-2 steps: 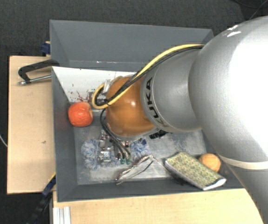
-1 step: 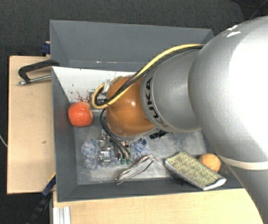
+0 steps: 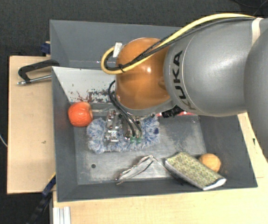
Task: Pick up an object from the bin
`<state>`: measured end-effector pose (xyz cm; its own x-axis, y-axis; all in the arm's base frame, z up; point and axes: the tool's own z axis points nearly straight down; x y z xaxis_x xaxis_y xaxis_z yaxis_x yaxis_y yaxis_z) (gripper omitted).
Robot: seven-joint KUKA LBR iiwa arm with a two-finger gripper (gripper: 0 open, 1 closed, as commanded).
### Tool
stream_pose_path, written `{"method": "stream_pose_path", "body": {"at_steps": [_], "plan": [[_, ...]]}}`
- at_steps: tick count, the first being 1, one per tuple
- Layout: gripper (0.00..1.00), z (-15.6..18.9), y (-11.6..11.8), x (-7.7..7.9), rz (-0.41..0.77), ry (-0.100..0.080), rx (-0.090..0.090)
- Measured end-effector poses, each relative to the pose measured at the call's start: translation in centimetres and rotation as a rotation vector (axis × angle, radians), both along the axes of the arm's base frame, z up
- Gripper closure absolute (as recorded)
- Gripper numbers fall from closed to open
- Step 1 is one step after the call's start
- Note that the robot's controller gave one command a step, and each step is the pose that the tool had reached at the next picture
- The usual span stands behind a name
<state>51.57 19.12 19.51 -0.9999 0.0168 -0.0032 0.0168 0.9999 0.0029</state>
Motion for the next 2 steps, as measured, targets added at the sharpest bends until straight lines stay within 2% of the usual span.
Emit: {"method": "stream_pose_path", "body": {"at_steps": [1,2], "plan": [[1.0,0.0,0.0,0.0,0.0,0.0,0.0],[1.0,11.1,0.4,-1.6,0.172,-0.002,-0.001]]}}
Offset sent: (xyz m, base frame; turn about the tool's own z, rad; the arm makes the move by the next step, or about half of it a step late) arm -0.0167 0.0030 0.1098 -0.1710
